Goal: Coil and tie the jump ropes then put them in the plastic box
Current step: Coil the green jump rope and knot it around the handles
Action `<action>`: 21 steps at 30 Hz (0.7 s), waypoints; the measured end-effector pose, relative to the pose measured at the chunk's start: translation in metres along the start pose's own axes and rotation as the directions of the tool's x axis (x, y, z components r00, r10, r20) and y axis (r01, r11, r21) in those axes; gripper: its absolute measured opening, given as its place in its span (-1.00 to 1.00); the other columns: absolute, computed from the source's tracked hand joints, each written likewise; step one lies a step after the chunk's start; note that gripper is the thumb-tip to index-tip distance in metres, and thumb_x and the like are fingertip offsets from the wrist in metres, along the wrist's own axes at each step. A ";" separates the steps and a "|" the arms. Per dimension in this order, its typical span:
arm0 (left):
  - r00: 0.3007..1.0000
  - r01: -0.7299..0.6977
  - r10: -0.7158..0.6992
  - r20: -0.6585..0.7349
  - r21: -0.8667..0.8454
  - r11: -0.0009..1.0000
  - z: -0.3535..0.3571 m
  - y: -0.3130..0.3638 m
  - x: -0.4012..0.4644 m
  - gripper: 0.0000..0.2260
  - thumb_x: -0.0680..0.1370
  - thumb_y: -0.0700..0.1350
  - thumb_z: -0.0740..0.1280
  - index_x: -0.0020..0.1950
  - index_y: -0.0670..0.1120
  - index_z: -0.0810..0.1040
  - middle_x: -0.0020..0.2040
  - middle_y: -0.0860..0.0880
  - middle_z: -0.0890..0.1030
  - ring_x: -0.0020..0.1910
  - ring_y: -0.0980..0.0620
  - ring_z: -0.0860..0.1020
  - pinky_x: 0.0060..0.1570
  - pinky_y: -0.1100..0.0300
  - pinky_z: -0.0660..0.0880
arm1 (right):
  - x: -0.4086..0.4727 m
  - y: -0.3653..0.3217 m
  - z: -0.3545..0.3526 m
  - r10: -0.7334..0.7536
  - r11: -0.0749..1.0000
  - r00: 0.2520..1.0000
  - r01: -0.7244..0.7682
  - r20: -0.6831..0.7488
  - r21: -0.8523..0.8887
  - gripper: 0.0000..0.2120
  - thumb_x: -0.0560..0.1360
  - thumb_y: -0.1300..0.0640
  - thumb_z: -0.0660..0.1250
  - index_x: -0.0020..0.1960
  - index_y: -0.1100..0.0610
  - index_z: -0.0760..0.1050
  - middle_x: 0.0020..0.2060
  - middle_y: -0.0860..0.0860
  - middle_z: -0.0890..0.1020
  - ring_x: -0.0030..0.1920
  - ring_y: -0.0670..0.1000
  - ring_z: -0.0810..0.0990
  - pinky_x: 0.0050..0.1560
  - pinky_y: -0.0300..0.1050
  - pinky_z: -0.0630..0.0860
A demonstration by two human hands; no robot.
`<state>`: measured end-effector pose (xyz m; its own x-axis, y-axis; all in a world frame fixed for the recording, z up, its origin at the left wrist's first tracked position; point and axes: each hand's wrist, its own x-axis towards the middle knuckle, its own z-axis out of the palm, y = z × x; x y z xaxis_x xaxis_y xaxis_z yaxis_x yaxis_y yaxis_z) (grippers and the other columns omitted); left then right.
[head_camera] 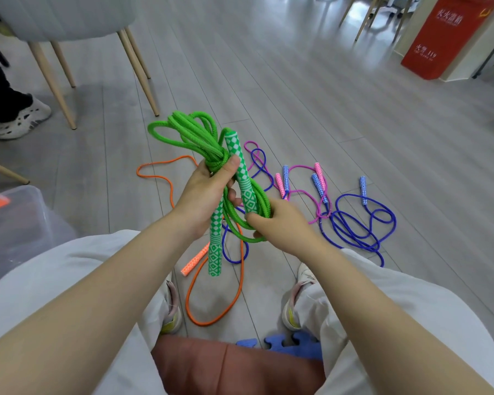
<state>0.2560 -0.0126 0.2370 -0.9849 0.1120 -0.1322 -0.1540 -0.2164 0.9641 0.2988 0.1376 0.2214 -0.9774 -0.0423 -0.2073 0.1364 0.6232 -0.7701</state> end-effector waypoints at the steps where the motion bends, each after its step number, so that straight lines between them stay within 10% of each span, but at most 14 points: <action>1: 1.000 0.020 -0.021 -0.010 -0.025 0.999 -0.001 0.001 0.001 -0.75 0.57 0.04 0.34 0.02 -0.13 0.42 -0.30 -0.06 0.41 -0.45 0.04 0.42 -0.35 0.14 0.52 | 0.000 -0.001 0.000 -0.003 1.000 1.000 0.003 -0.022 -0.001 -0.81 0.44 0.00 0.31 -0.11 0.13 0.48 -0.33 0.06 0.58 -0.27 0.06 0.58 -0.22 -0.01 0.56; 9: 0.972 0.224 -0.232 -0.036 -0.142 0.964 -0.006 0.001 0.008 -0.48 0.47 0.40 0.22 0.04 -0.04 0.54 -0.15 -0.04 0.56 -0.28 -0.01 0.59 -0.17 0.05 0.54 | -0.003 -0.006 -0.003 -0.085 0.926 0.994 0.054 0.067 0.375 -0.76 0.52 0.16 0.34 0.08 -0.15 0.43 -0.18 -0.08 0.57 -0.17 -0.11 0.56 0.00 -0.03 0.56; 14: 0.961 0.105 -0.169 -0.218 -0.276 0.955 -0.012 0.014 0.013 -0.69 0.61 0.16 0.20 -0.11 -0.04 0.52 -0.23 0.01 0.59 -0.22 0.05 0.60 -0.04 0.05 0.56 | -0.002 0.007 -0.011 -0.162 0.983 0.978 0.147 0.133 0.113 -0.59 0.45 -0.32 0.30 0.17 -0.10 0.46 -0.05 -0.13 0.59 0.00 -0.16 0.56 0.06 -0.22 0.48; 18: 0.967 0.103 -0.203 -0.154 -0.491 0.865 -0.032 0.026 0.024 -0.74 0.59 0.11 0.27 -0.19 -0.04 0.46 -0.22 -0.01 0.54 -0.07 -0.01 0.50 0.30 -0.03 0.38 | -0.006 0.017 -0.024 -0.204 0.978 0.962 0.193 0.183 0.080 -0.71 0.57 -0.22 0.18 0.08 -0.05 0.49 -0.19 -0.15 0.52 -0.19 -0.22 0.48 -0.13 -0.33 0.41; 21: 0.972 0.120 -0.204 -0.115 -0.501 0.857 -0.034 0.031 0.020 -0.74 0.58 0.05 0.29 -0.25 -0.02 0.45 -0.28 0.03 0.54 -0.24 0.05 0.48 0.08 0.05 0.40 | -0.006 0.021 -0.030 -0.153 0.975 0.979 0.128 0.133 0.181 -0.74 0.66 -0.04 0.11 -0.01 0.08 0.49 -0.26 -0.10 0.47 -0.21 -0.10 0.47 -0.17 -0.25 0.46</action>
<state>0.2288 -0.0500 0.2561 -0.9353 0.0414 -0.3515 -0.2903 -0.6579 0.6949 0.3025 0.1743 0.2245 -0.9565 -0.2405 -0.1651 0.0370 0.4614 -0.8864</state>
